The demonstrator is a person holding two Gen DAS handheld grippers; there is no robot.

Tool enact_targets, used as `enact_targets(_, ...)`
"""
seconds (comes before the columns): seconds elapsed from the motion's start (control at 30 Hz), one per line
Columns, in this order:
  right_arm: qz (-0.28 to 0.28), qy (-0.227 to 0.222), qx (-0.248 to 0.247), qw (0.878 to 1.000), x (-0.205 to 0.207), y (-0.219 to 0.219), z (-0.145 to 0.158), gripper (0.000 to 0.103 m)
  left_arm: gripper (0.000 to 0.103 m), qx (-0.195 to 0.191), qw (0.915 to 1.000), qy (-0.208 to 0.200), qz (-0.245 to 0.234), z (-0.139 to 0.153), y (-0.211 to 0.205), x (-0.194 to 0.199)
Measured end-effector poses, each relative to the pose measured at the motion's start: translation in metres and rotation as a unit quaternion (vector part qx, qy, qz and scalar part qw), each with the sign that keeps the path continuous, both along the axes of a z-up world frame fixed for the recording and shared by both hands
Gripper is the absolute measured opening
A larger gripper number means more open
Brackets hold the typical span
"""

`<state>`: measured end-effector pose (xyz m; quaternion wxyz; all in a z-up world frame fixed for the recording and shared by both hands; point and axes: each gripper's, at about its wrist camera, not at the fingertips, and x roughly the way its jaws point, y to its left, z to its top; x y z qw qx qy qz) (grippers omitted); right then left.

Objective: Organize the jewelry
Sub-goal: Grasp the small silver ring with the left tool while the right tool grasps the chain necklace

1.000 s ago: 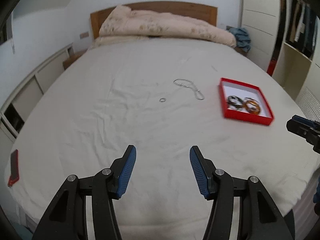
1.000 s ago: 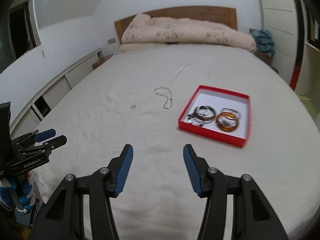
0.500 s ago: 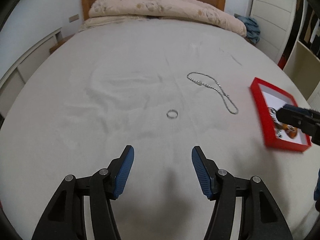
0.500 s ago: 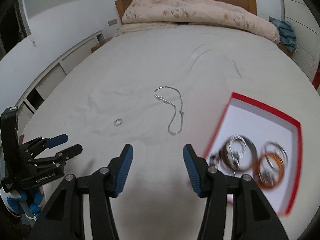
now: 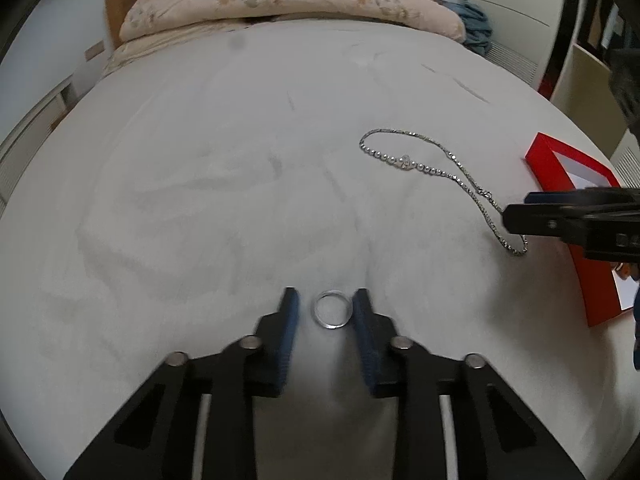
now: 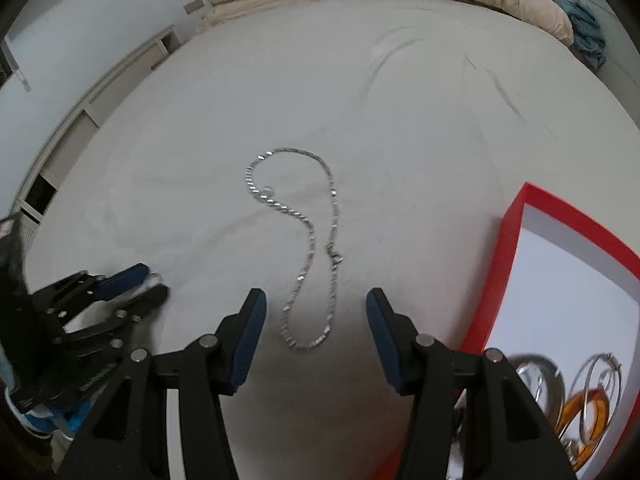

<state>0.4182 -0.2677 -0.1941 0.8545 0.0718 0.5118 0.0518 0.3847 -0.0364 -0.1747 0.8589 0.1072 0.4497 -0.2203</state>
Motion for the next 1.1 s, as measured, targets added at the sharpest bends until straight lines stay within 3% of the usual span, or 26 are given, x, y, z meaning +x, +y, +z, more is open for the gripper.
enact_targets(0.23,0.001,-0.002,-0.021,1.000,0.004,-0.003,0.002,0.051,0.020,-0.008,0.9999,-0.008,-0.005,-0.001,0.002,0.002)
enact_targets(0.47,0.018,-0.060,-0.033,0.997,-0.013,0.009,0.035,0.051,0.020,-0.027,0.9996,-0.006,0.005,0.000,0.007,0.001)
enact_targets(0.87,0.027,0.027,-0.048,0.998,0.015,0.019,-0.015,0.045,0.020,-0.045,0.9989,-0.004,0.014,0.006,0.016,0.004)
enact_targets(0.9,0.029,0.028,-0.050,0.998,0.016,0.020,-0.015,0.043,0.020,-0.045,0.9989,-0.004,0.015,0.006,0.017,0.004)
enact_targets(0.97,0.038,0.029,-0.042,0.998,0.016,0.024,-0.014,0.021,0.020,-0.047,0.9988,-0.003,0.018,0.007,0.017,0.004)
enact_targets(1.03,0.047,0.031,-0.042,0.998,0.015,0.029,-0.014,0.008,0.020,-0.046,0.9987,-0.003,0.020,0.009,0.017,0.003)
enact_targets(1.1,0.050,0.029,-0.042,0.997,0.012,0.036,-0.015,0.004,0.020,-0.047,0.9987,-0.004,0.022,0.012,0.018,0.002)
